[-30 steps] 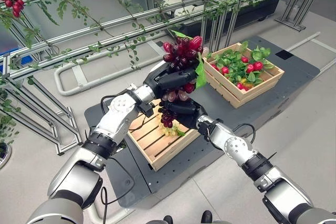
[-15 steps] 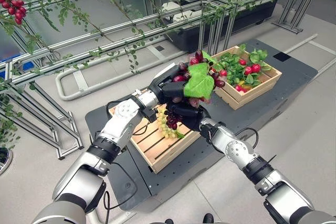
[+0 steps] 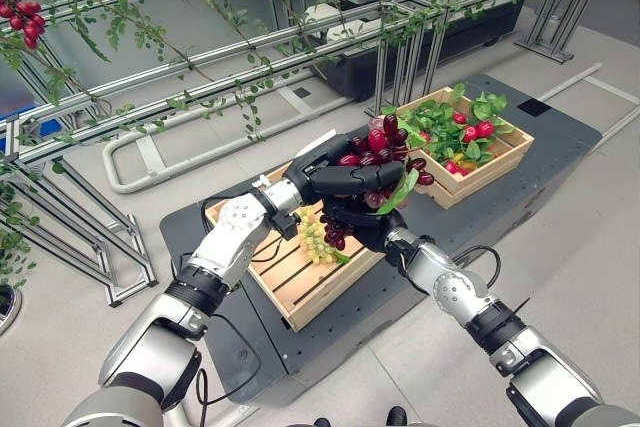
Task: Pick up the fruits from the basket on one side to the basket on the other side
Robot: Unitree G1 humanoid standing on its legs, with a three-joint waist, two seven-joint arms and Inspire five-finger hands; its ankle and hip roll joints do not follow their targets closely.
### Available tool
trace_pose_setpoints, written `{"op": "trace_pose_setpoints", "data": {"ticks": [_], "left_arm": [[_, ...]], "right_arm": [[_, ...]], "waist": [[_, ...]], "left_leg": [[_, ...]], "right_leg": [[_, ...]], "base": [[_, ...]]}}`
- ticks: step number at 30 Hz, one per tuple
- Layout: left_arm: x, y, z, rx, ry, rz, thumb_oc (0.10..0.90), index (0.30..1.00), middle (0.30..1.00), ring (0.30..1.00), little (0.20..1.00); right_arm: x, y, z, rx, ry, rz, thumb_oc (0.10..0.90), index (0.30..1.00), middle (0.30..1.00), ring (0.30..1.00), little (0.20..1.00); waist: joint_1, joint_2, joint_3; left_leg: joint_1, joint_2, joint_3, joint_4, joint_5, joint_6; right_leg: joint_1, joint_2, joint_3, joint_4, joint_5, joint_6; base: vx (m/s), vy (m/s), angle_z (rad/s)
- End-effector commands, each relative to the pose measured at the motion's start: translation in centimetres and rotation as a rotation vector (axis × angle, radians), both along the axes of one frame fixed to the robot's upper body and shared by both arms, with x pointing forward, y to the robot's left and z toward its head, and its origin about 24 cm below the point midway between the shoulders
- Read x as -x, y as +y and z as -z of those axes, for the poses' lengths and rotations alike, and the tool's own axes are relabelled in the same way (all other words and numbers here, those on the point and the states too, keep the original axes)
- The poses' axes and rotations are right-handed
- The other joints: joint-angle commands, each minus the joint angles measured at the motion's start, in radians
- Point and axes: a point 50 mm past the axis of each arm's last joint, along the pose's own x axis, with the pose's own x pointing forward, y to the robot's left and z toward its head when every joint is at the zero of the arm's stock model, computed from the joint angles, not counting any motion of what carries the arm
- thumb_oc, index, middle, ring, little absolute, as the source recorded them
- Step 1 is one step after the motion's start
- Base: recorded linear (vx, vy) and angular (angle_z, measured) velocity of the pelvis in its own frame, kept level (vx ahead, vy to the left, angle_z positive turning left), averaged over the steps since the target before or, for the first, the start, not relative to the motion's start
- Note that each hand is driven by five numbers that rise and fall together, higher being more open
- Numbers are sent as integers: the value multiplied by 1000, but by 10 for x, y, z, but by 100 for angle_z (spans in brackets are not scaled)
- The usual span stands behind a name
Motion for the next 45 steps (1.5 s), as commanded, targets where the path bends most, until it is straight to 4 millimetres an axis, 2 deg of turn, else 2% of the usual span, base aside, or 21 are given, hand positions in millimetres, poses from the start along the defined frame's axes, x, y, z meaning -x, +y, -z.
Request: {"op": "trace_pose_setpoints", "data": {"ticks": [1, 3, 10, 24, 31, 36, 40, 45], "left_arm": [[-4, 55, 13, -10, 23, -207, 800, 900, 900, 900, 900], [-4, 64, 8, 39, 7, -249, 800, 900, 900, 900, 900], [-4, 76, -2, 118, -35, -314, 800, 900, 900, 900, 900], [-2, 86, -1, 162, -52, -370, 800, 900, 900, 900, 900], [1, 85, -1, 182, -106, -463, 800, 900, 900, 900, 900], [12, 88, 13, 123, -149, -561, 800, 900, 900, 900, 900], [27, 81, 32, 50, -150, -565, 800, 900, 900, 900, 900], [39, 79, 49, 63, -108, -577, 800, 900, 900, 900, 900]], "right_arm": [[-29, -36, -69, -221, -318, 239, 400, 300, 300, 300, 300], [-28, -43, -62, -191, -302, 246, 400, 300, 300, 300, 300], [-27, -50, -48, -171, -260, 254, 400, 300, 300, 300, 300], [-24, -50, -40, -166, -238, 249, 400, 300, 300, 300, 300], [-22, -59, -35, -118, -255, 305, 400, 300, 300, 300, 300], [-15, -76, -27, -41, -281, 380, 400, 300, 300, 300, 300], [-3, -98, -14, 35, -290, 468, 400, 300, 300, 300, 300], [7, -117, -7, 108, -303, 539, 400, 300, 300, 300, 300]], "waist": [[4, -25, -160], [3, -25, -160], [1, -23, -155], [2, -23, -155], [1, -29, -153], [-5, -34, -149], [-15, -39, -139], [-25, -44, -126]], "left_leg": [[-55, -8, 6, -1, -47, -26], [-55, -7, 9, -1, -48, -26], [-54, -5, 10, -1, -49, -29], [-52, -8, 3, -1, -53, -29], [-50, -5, 4, -1, -54, -29], [-49, -1, 10, -1, -56, -27], [-46, 6, 21, -1, -56, -25], [-38, 10, 39, -1, -58, -25]], "right_leg": [[22, -39, 35, 1, -63, 17], [21, -39, 35, 1, -63, 18], [22, -39, 37, 1, -66, 15], [26, -40, 37, 1, -71, 14], [27, -37, 36, 1, -72, 13], [22, -31, 48, 1, -73, 14], [17, -24, 65, 1, -69, 14], [12, -14, 86, 1, -66, 13]], "base": [[0, 0, 0], [0, 0, 0], [2, 0, -3], [1, 0, -1], [0, 0, 0], [-2, -4, -1], [-10, -32, -8], [-10, -42, -14]]}}
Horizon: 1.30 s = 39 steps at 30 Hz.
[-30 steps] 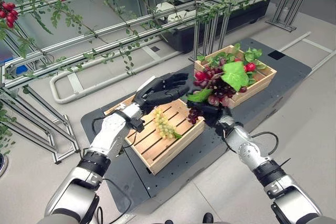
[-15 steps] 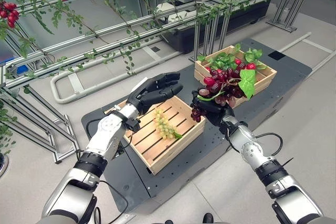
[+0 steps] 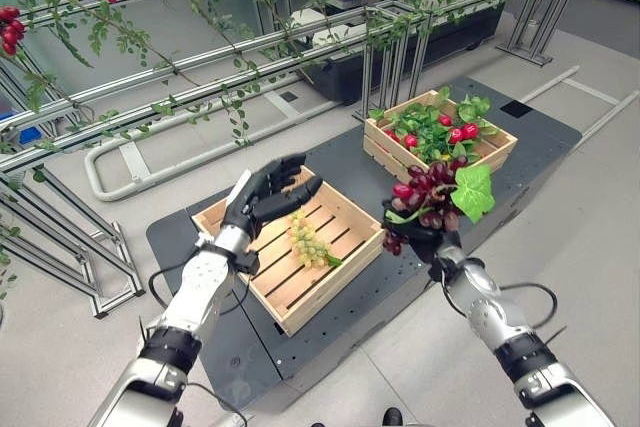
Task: Pick up the fruits from the basket on one side to the basket on the other side
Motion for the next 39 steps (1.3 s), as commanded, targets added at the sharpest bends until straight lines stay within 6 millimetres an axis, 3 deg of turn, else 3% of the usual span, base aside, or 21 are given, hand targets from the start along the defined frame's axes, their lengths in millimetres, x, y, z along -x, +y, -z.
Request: {"op": "trace_pose_setpoints", "data": {"ticks": [1, 8, 13, 15, 16, 17, 18, 20, 23, 31, 35, 38, 39], "left_arm": [[-10, -2, -35, 52, -221, -15, 800, 900, 900, 900, 900], [6, 0, -1, 52, -129, -98, 800, 900, 900, 900, 900], [10, -4, 7, 44, -106, -96, 800, 900, 900, 900, 900], [15, -7, 11, 64, -105, -105, 800, 900, 900, 900, 900], [18, -6, 12, 71, -107, -120, 800, 900, 900, 900, 900], [24, 1, 13, 86, -112, -161, 800, 900, 900, 900, 900], [24, 2, 13, 88, -113, -165, 800, 900, 900, 900, 900], [19, 3, 12, 79, -107, -160, 800, 900, 900, 900, 900], [15, 1, 9, 66, -122, -166, 800, 900, 900, 900, 900], [11, 4, 8, 76, -114, -167, 800, 900, 900, 900, 900], [15, 3, 16, 64, -70, -180, 800, 900, 900, 900, 900], [24, 14, 19, 87, -52, -238, 800, 900, 900, 900, 900], [25, 15, 20, 97, -44, -247, 800, 900, 900, 900, 900]], "right_arm": [[-18, -19, -56, 31, -338, 134, 400, 300, 300, 300, 300], [-8, -31, -50, 44, -322, 170, 400, 300, 300, 300, 300], [-1, -40, -45, 57, -307, 198, 400, 300, 300, 300, 300], [1, -45, -45, 79, -316, 203, 400, 300, 300, 300, 300], [0, -45, -45, 79, -316, 197, 400, 300, 300, 300, 300], [-4, -38, -46, 70, -320, 170, 400, 300, 300, 300, 300], [-5, -37, -46, 69, -320, 167, 400, 300, 300, 300, 300], [-10, -33, -43, 42, -309, 212, 400, 300, 300, 300, 300], [-10, -27, -42, 56, -307, 217, 400, 300, 300, 300, 300], [-2, -40, -28, 79, -266, 263, 400, 300, 300, 300, 300], [4, -40, -18, 64, -230, 262, 400, 300, 300, 300, 300], [4, -30, -14, 48, -224, 215, 400, 300, 300, 300, 300], [4, -25, -12, 44, -223, 207, 400, 300, 300, 300, 300]], "waist": [[-16, -24, -109], [-37, -37, -80], [-54, -43, -76], [-49, -55, -62], [-37, -54, -50], [-9, -42, -30], [-6, -41, -30], [-12, -24, -26], [-22, -17, -15], [-58, -10, 26], [-54, -11, 51], [-14, 1, 65], [-2, 15, 65]], "left_leg": [[-40, 12, -3, 1, -58, -25], [-16, 28, 46, 1, -58, -26], [-6, 31, 65, 1, -55, -26], [-39, 7, 18, 117, -100, -28], [-63, -22, -58, 147, -117, -19], [-73, -73, -191, 97, -92, 7], [-75, -76, -195, 92, -87, 9], [-68, -75, -165, 47, -67, 17], [-67, -89, -174, 34, -66, 25], [-59, -107, -115, 53, -100, 49], [-50, -110, -69, 52, -101, 50], [-34, -93, 31, 39, -96, 46], [-38, -80, 51, 34, -88, 55]], "right_leg": [[31, -18, 26, 2, -76, 7], [25, -1, 62, 2, -70, 4], [17, 18, 106, 2, -67, -1], [12, 16, 154, 2, -55, -4], [12, 18, 186, 2, -45, -3], [6, 25, 235, 2, -25, 2], [3, 26, 239, 2, -22, 2], [-17, 20, 237, 2, -6, 13], [-55, 7, 243, 2, 21, 33], [-124, -26, 248, 2, 86, 76], [-145, -56, 150, 18, 114, 101], [-169, -93, -43, 155, 101, 104], [-167, -116, -71, 269, 58, 87]], "base": [[-14, -42, -24], [-29, -43, -25], [-38, -26, -24], [-45, 17, -36], [-101, 77, -58], [-97, 79, -64], [-132, 154, -70], [-115, 196, -140], [-148, 161, -96], [-136, 168, -21], [-113, 92, -21], [-162, 56, -68], [-178, 44, -122]]}}
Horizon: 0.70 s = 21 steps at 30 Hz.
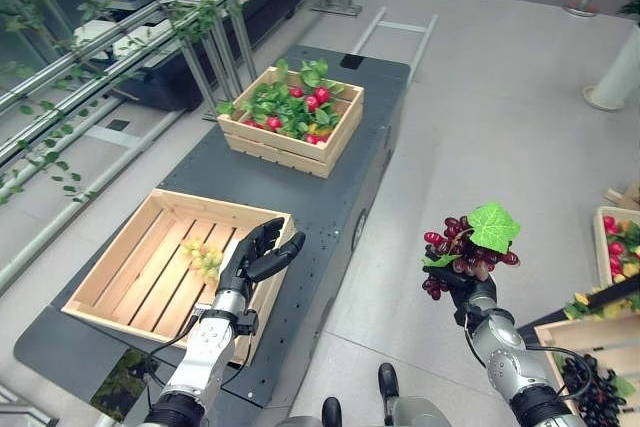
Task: Pick up the fruits from the basket on one side to the basket on the other side
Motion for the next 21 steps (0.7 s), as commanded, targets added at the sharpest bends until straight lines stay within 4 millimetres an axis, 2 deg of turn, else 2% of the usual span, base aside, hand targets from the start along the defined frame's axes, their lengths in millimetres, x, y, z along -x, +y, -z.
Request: {"op": "trace_pose_setpoints", "data": {"ticks": [1, 2, 3, 5, 6, 7, 8, 9, 10, 12, 15, 19, 21], "left_arm": [[-26, 1, -44, 39, -222, -7, 800, 900, 900, 900, 900], [-26, 0, -42, 55, -208, -16, 800, 900, 900, 900, 900], [-25, 0, -40, 65, -200, -27, 800, 900, 900, 900, 900], [-21, 1, -35, 84, -189, -48, 800, 900, 900, 900, 900], [-19, 1, -31, 93, -178, -57, 800, 900, 900, 900, 900], [-18, 0, -30, 103, -173, -65, 800, 900, 900, 900, 900], [-18, -1, -29, 115, -167, -77, 800, 900, 900, 900, 900], [-20, -7, -27, 147, -161, -140, 800, 900, 900, 900, 900], [-25, -11, -31, 165, -182, -150, 800, 900, 900, 900, 900], [-29, -14, -33, 189, -196, -138, 800, 900, 900, 900, 900], [-31, -23, -26, 191, -171, -132, 800, 900, 900, 900, 900], [-14, -22, -15, 186, -142, -99, 800, 900, 900, 900, 900], [-8, -21, -12, 187, -129, -106, 800, 900, 900, 900, 900]], "right_arm": [[-34, 7, -60, 29, -347, -29, 400, 300, 300, 300, 300], [-34, 10, -58, 30, -343, -28, 400, 300, 300, 300, 300], [-32, 12, -57, 28, -341, -32, 400, 300, 300, 300, 300], [-31, 17, -53, 29, -338, -50, 400, 300, 300, 300, 300], [-29, 21, -49, 31, -330, -61, 400, 300, 300, 300, 300], [-27, 23, -45, 37, -319, -70, 400, 300, 300, 300, 300], [-26, 25, -44, 38, -313, -75, 400, 300, 300, 300, 300], [-32, 33, -47, 33, -310, -104, 400, 300, 300, 300, 300], [-38, 38, -54, 40, -330, -118, 400, 300, 300, 300, 300], [-42, 40, -57, 59, -338, -120, 400, 300, 300, 300, 300], [-39, 37, -49, 36, -296, -91, 400, 300, 300, 300, 300], [-10, 32, -26, 10, -241, -67, 400, 300, 300, 300, 300], [-2, 33, -20, 2, -218, -54, 400, 300, 300, 300, 300]], "waist": [[13, 14, -44], [18, 22, -48], [26, 23, -54], [48, 20, -64], [53, 6, -71], [59, -9, -81], [62, -11, -84], [66, -11, -86], [64, -12, -84], [62, -13, -84], [50, -22, -95], [29, -27, -112], [20, -28, -110]], "left_leg": [[-16, -26, -79, 34, -121, -20], [-27, -21, -82, 40, -116, -13], [-28, -17, -90, 48, -126, -13], [-51, -6, -81, 74, -131, -10], [-67, 5, -84, 92, -127, -27], [-78, 10, -79, 99, -127, -44], [-80, 13, -76, 97, -124, -50], [-83, 26, -64, 69, -93, -72], [-96, 31, -55, 39, -62, -81], [-95, 34, -58, 15, -50, -87], [-90, 36, -69, 3, -51, -88], [-66, 42, -66, 2, -60, -87], [-69, 43, -72, 30, -68, -87]], "right_leg": [[1, -45, 5, 193, 1, 1], [4, -59, 5, 285, -31, -11], [29, -71, -1, 318, -70, -17], [62, -100, -29, 362, -103, -34], [128, -62, -17, 215, -160, -40], [176, -43, -25, 94, -160, -36], [186, -41, -32, 65, -151, -35], [187, -31, -33, -2, -122, -29], [179, -16, -25, -52, -97, -39], [183, -6, -21, -70, -93, -45], [187, 10, -17, -60, -106, -59], [196, 21, -16, -42, -133, -74], [192, 27, 1, -28, -142, -82]], "base": [[-141, 20, -118], [-47, -19, -69], [-39, -25, -49], [-53, -163, -32], [-56, -332, -41], [-20, -293, -37], [-112, -233, -28], [-208, -178, -43], [-206, -150, -55], [-61, -120, -59], [40, -123, -17], [93, -118, -2], [57, -80, -2]]}}
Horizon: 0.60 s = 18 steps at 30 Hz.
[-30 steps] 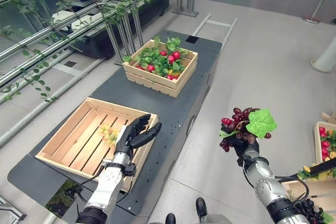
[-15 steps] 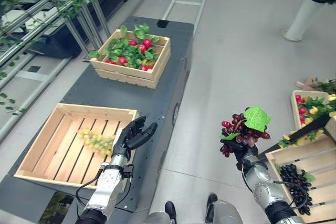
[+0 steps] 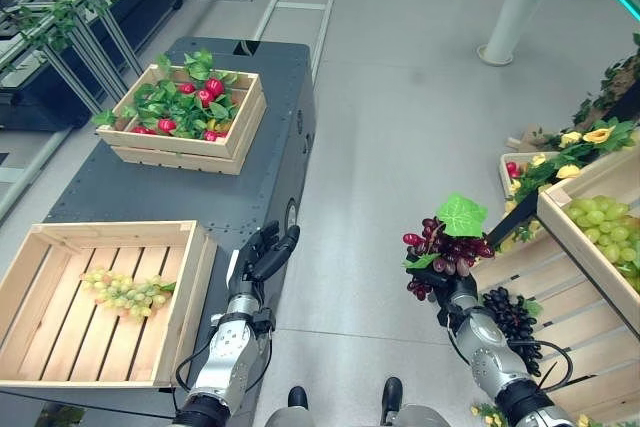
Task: Pick up the fruits from the basket on one side to the basket on the other side
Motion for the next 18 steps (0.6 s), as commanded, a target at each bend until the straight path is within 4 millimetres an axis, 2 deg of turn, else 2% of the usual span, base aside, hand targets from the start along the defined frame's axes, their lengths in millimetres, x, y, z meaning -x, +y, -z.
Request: {"op": "trace_pose_setpoints", "data": {"ticks": [1, 2, 3, 5, 8, 12, 13, 15, 16, 18], "left_arm": [[-17, 3, -31, -36, -184, 33, 800, 900, 900, 900, 900], [-15, 4, -30, -22, -184, 18, 800, 900, 900, 900, 900], [-13, 4, -28, -5, -185, -9, 800, 900, 900, 900, 900], [-13, 2, -28, 13, -188, -17, 800, 900, 900, 900, 900], [-14, -3, -29, 6, -196, 4, 800, 900, 900, 900, 900], [-24, -6, -41, 13, -269, -12, 800, 900, 900, 900, 900], [-32, -10, -51, 29, -324, -25, 800, 900, 900, 900, 900], [-39, -14, -61, 37, -373, -31, 800, 900, 900, 900, 900], [-47, -19, -71, 45, -421, -34, 800, 900, 900, 900, 900], [-50, -21, -76, 48, -444, -37, 800, 900, 900, 900, 900]], "right_arm": [[-29, 9, -45, -16, -282, 4, 400, 300, 300, 300, 300], [-27, 6, -44, -6, -291, 30, 400, 300, 300, 300, 300], [-28, 4, -45, 4, -294, 36, 400, 300, 300, 300, 300], [-29, 4, -44, 10, -294, 44, 400, 300, 300, 300, 300], [-29, 1, -42, 8, -290, 83, 400, 300, 300, 300, 300], [-33, -8, -47, 13, -316, 149, 400, 300, 300, 300, 300], [-42, -9, -55, 22, -351, 158, 400, 300, 300, 300, 300], [-51, -9, -64, 23, -382, 166, 400, 300, 300, 300, 300], [-59, -9, -71, 17, -410, 185, 400, 300, 300, 300, 300], [-63, -9, -76, 12, -423, 193, 400, 300, 300, 300, 300]], "waist": [[0, 17, -63], [0, 13, -51], [8, 13, -37], [13, 21, -29], [-1, 41, -20], [-28, 60, 39], [-33, 69, 76], [-39, 73, 111], [-43, 76, 147], [-46, 77, 164]], "left_leg": [[-43, -96, -27, 36, -92, 64], [-75, -101, -53, 123, -117, 58], [-108, -106, -108, 187, -131, 52], [-117, -110, -139, 179, -129, 56], [-106, -99, -101, 144, -121, 66], [-166, -101, -82, 209, -138, 69], [-210, -106, -76, 244, -144, 70], [-263, -108, -69, 301, -153, 68], [-323, -110, -63, 381, -170, 67], [-354, -108, -59, 417, -179, 67]], "right_leg": [[44, 3, -10, 70, -125, -39], [38, 1, 9, 82, -128, -49], [33, -3, 37, 92, -126, -55], [21, -4, 53, 109, -133, -56], [-13, -10, 35, 166, -156, -50], [-98, -22, 43, 236, -167, -48], [-140, -30, 44, 265, -173, -52], [-190, -38, 42, 314, -180, -58], [-249, -46, 40, 388, -195, -66], [-284, -51, 41, 430, -205, -70]], "base": [[56, -54, -5], [60, -23, -15], [55, 5, -25], [13, 67, -55], [13, 116, -54], [-132, 114, -28], [-300, 102, -12], [-294, 79, -9], [-258, 60, -7], [-154, 34, -8]]}}
